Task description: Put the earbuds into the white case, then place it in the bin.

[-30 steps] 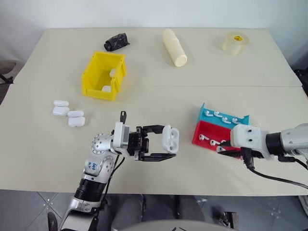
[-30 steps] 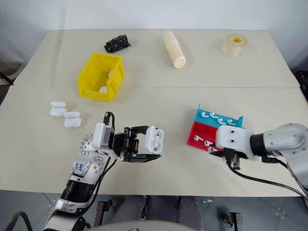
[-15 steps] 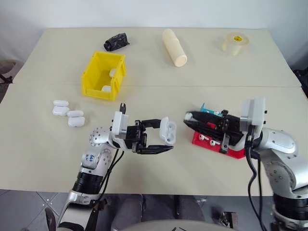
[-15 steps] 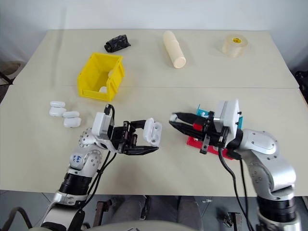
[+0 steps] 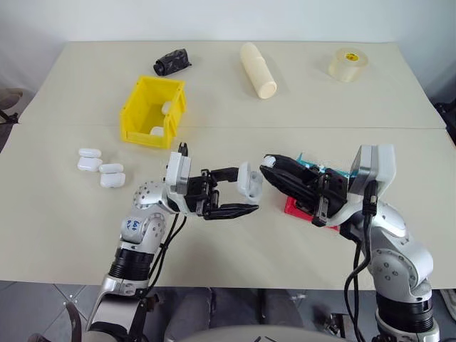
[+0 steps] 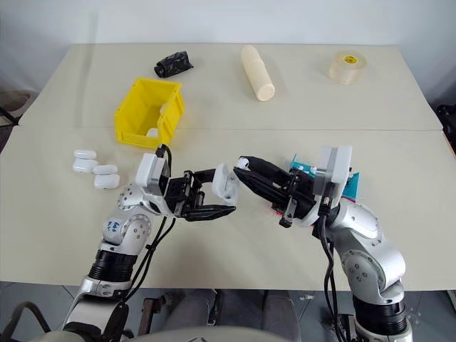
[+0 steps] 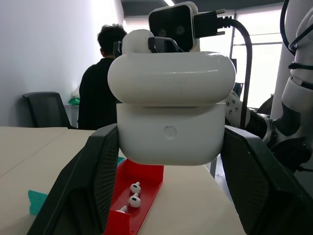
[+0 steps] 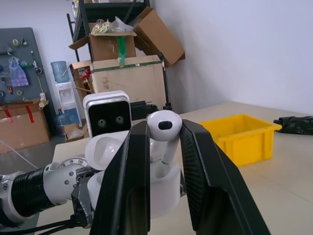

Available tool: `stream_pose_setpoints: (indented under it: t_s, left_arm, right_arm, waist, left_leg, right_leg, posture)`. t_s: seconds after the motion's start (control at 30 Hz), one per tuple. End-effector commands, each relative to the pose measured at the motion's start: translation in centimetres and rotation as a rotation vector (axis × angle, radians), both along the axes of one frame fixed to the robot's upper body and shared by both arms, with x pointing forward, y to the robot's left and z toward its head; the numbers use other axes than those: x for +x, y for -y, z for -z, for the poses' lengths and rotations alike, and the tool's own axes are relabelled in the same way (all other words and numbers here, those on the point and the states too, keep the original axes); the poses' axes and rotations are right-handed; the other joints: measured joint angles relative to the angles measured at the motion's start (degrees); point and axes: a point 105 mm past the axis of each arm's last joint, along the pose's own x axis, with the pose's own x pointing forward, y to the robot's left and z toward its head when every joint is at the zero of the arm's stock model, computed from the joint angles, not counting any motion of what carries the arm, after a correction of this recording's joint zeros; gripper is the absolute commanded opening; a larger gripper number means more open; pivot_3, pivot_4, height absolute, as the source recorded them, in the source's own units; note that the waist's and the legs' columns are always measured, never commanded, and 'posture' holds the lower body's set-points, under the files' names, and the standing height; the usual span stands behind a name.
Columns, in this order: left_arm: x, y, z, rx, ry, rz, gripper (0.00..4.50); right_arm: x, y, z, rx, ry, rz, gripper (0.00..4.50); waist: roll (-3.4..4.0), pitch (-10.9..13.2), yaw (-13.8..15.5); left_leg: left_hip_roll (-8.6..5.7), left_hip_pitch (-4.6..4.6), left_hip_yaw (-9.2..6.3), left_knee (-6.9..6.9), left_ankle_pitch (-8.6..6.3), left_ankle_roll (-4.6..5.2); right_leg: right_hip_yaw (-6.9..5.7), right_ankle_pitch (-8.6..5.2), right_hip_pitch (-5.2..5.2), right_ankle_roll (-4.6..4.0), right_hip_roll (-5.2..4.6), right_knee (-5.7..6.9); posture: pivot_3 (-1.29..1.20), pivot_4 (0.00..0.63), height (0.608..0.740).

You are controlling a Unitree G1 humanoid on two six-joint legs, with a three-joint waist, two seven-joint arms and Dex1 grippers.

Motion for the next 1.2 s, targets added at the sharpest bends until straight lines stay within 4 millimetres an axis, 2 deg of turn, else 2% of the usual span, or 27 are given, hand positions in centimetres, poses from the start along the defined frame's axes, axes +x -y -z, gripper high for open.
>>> stream_pose_setpoints:
  t_s: [0.03,0.5,1.13,1.2]
  left_arm:
    - [-0.5,0.0,-1.1,-0.028,0.037,0.023,2.76]
    - [-1.0,0.1,-1.5,-0.012,0.052,0.059,2.76]
    - [-1.4,0.5,-1.9,-0.005,0.106,0.088,2.76]
    - [-1.4,0.5,-2.0,-0.007,0.109,0.089,2.76]
  right_arm:
    - [-1.1,-0.8,-0.7,0.027,0.034,-0.036,0.52]
    - [0.1,-1.1,1.1,-0.026,0.026,-0.002,0.52]
    - [0.3,-1.6,2.5,-0.119,-0.022,-0.039,0.52]
    - [0.3,-1.7,2.4,-0.11,-0.033,-0.049,1.24]
  waist:
    - [0.0,0.0,0.0]
    - [0.0,0.0,0.0]
    - [0.0,0.0,0.0]
    - [0.0,0.0,0.0]
  left_leg:
    - [0.0,0.0,0.0,0.0,0.0,0.0]
    - [-0.01,0.01,0.01,0.0,0.01,-0.01]
    - [0.0,0.01,0.0,-0.01,0.01,-0.01]
    - [0.0,0.01,0.0,-0.01,0.01,-0.01]
  right_leg:
    - [0.0,0.0,-0.01,-0.01,0.0,0.0]
    - [0.02,-0.01,-0.03,-0.02,0.01,0.01]
    - [0.02,-0.02,-0.03,-0.03,0.01,-0.02]
    - [0.02,-0.02,-0.03,-0.03,0.01,-0.03]
  posture:
    - [0.0,0.15,0.74]
    - [0.0,0.15,0.74]
    - [0.0,0.15,0.74]
    - [0.0,0.15,0.74]
